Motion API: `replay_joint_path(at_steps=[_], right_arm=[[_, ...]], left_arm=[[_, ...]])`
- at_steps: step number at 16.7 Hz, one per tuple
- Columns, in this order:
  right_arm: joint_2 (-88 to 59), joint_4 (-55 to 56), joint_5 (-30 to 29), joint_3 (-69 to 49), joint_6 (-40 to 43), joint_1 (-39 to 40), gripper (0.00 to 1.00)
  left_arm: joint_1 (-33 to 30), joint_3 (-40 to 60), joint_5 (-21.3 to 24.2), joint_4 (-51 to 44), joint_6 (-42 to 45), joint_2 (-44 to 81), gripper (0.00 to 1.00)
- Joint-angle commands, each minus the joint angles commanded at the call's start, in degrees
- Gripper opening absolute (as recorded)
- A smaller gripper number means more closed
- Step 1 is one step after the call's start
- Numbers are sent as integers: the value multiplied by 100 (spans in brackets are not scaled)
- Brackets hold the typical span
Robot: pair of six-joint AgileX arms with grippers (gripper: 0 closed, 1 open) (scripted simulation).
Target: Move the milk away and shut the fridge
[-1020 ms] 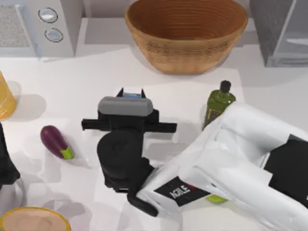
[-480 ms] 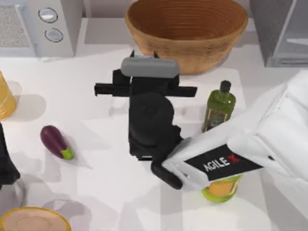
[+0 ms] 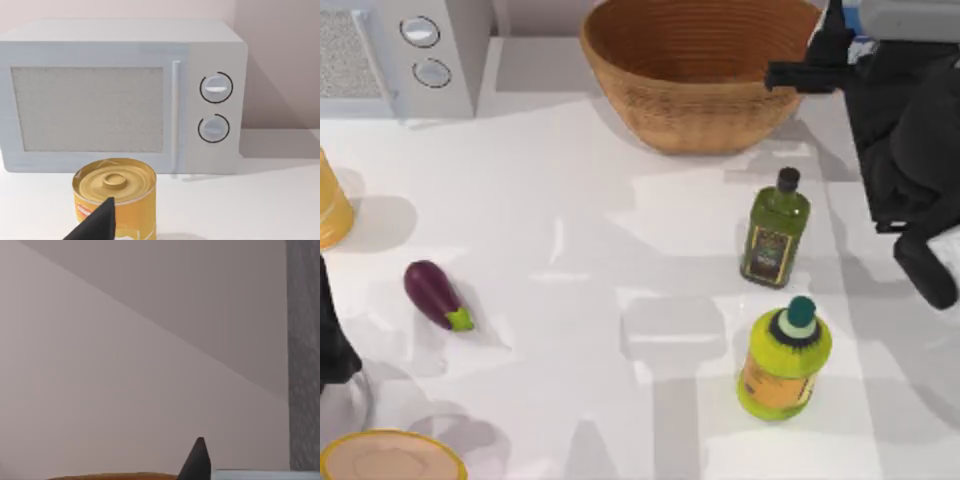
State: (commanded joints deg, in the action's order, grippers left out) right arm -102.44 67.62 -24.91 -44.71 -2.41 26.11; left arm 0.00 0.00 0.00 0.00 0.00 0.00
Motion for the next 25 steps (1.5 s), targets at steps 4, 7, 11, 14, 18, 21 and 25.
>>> replay_joint_path(at_steps=[4, 7, 11, 14, 18, 21, 25], right_arm=[[974, -174, 1244, 1229, 58, -1417, 0], [1428, -300, 1920, 1900, 112, -2168, 0], [1621, -378, 2265, 2235, 150, -2528, 0], [1621, -378, 2265, 2235, 150, -2528, 0], [1386, -360, 2367, 2022, 156, -2602, 0], [642, -392, 2626, 1310, 186, -2813, 0], [-865, -475, 2953, -329, 200, -3092, 0]], left_arm=[[0, 0, 0, 0, 0, 0, 100], [0, 0, 0, 0, 0, 0, 100], [0, 0, 0, 0, 0, 0, 100], [0, 0, 0, 0, 0, 0, 100], [0, 0, 0, 0, 0, 0, 100], [0, 0, 0, 0, 0, 0, 100], [0, 0, 0, 0, 0, 0, 100]])
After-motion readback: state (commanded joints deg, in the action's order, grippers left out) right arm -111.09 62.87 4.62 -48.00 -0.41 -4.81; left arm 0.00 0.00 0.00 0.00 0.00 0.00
